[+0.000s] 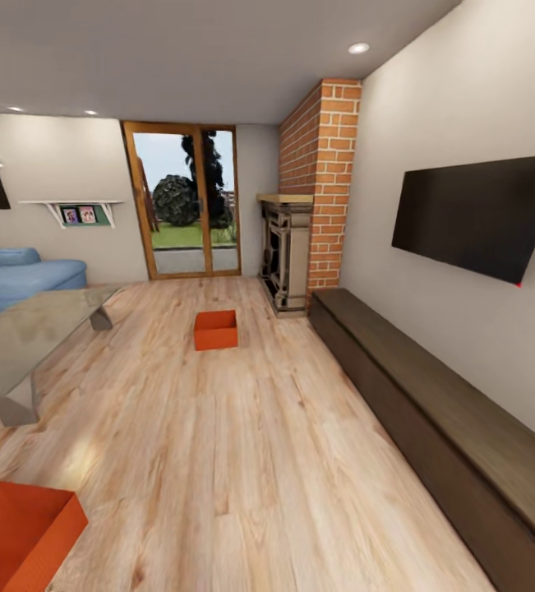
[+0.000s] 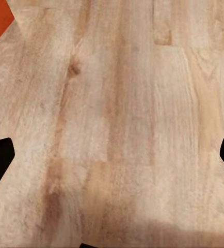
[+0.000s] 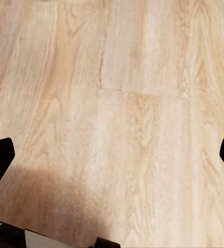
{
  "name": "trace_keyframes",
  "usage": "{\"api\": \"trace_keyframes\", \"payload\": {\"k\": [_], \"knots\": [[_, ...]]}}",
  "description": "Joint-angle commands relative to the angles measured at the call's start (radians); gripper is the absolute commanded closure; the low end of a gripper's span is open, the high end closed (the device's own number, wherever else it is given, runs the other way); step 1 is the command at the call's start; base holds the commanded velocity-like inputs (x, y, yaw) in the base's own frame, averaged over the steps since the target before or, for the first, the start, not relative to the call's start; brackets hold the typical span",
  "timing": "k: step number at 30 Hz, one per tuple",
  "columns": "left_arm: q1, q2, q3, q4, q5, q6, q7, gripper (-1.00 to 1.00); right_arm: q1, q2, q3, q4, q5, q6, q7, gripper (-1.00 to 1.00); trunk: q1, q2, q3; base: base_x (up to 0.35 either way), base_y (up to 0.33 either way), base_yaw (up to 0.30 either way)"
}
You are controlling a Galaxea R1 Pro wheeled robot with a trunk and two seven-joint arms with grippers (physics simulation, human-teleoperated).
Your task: Move the two storage containers from the living room to the garage. In the garage, place one container on the floor and stack the other container on top of it (either order is fine).
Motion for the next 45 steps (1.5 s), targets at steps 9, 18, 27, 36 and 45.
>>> {"api": "trace_keyframes", "payload": {"k": [9,18,27,36,45], "knots": [[-0.001,0.000,-0.004,0.001,0.007,-0.003,0.001,-1.00,0.001,0.000,0.000,-0.002,0.000,0.000,0.003,-1.00,0.001,0.000,-0.001,0.270,-0.236,0.299],[-0.001,0.000,-0.004,0.001,0.007,-0.003,0.001,-1.00,0.001,0.000,0.000,-0.002,0.000,0.000,0.003,-1.00,0.001,0.000,-0.001,0.270,-0.226,0.299],[-0.001,0.000,-0.004,0.001,0.007,-0.003,0.001,-1.00,0.001,0.000,0.000,-0.002,0.000,0.000,0.003,-1.00,0.001,0.000,-0.001,0.270,-0.182,0.299],[-0.001,0.000,-0.004,0.001,0.007,-0.004,0.001,-1.00,0.001,0.000,0.000,-0.002,0.000,0.000,0.003,-1.00,0.001,0.000,-0.001,0.273,-0.171,0.299],[-0.001,0.000,-0.004,0.001,0.007,-0.004,0.001,-1.00,0.001,0.000,0.000,-0.002,0.000,0.000,0.003,-1.00,0.001,0.000,-0.001,0.277,-0.170,0.300]]}}
